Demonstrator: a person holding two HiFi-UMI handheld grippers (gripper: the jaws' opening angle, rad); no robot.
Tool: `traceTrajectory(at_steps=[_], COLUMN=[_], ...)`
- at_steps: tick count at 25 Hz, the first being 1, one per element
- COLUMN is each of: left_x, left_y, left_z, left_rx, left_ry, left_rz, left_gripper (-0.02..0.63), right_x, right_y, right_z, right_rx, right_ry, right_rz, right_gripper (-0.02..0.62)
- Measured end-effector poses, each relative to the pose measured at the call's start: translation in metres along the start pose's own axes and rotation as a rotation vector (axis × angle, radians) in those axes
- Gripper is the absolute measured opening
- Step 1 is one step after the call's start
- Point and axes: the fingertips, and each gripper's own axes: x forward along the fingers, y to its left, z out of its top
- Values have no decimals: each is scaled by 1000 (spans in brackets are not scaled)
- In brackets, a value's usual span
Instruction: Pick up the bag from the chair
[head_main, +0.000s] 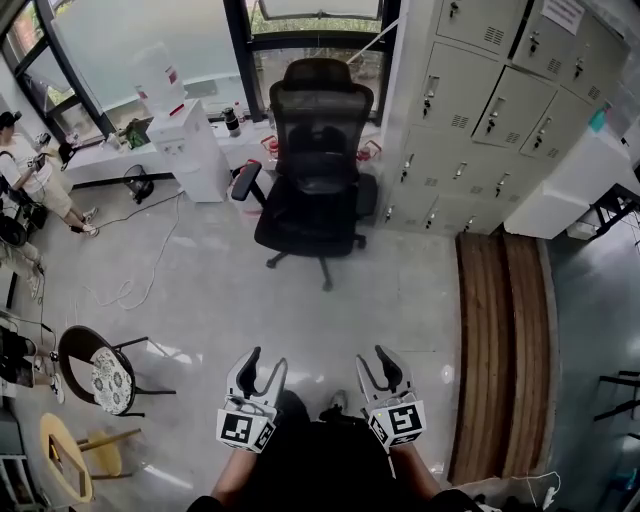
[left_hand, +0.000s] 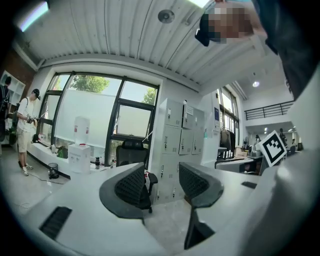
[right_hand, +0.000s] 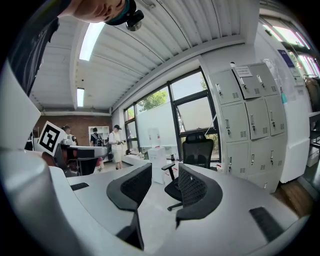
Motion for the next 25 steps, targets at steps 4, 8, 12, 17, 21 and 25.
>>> traceTrajectory(at_steps=[4,8,12,17,21,25], left_x=[14,48,95,168,219,261], left_y=[3,22,60,117,155,185], left_z=[-10,-11,-17,12,34,43], left_rx=[-18,-17,-33,-33,-12,6], left_ry=[28,18,15,-16,-27,-17], left_rz=[14,6,-8,-50,-104,-134], left_gripper=[198,199,199,199,199,199], right_x=[14,48,98,175,228,268], right_y=[-10,-20,-34,-50,-61,-73], right_z=[-6,-9,-6,18,39,44], right_rx=[2,-17,-40,-63,-82,-77], right_ry=[28,50,61,83,95,115], right_rz=[20,24,9,-24,-47,-69], right_gripper=[141,141,141,141,141,141])
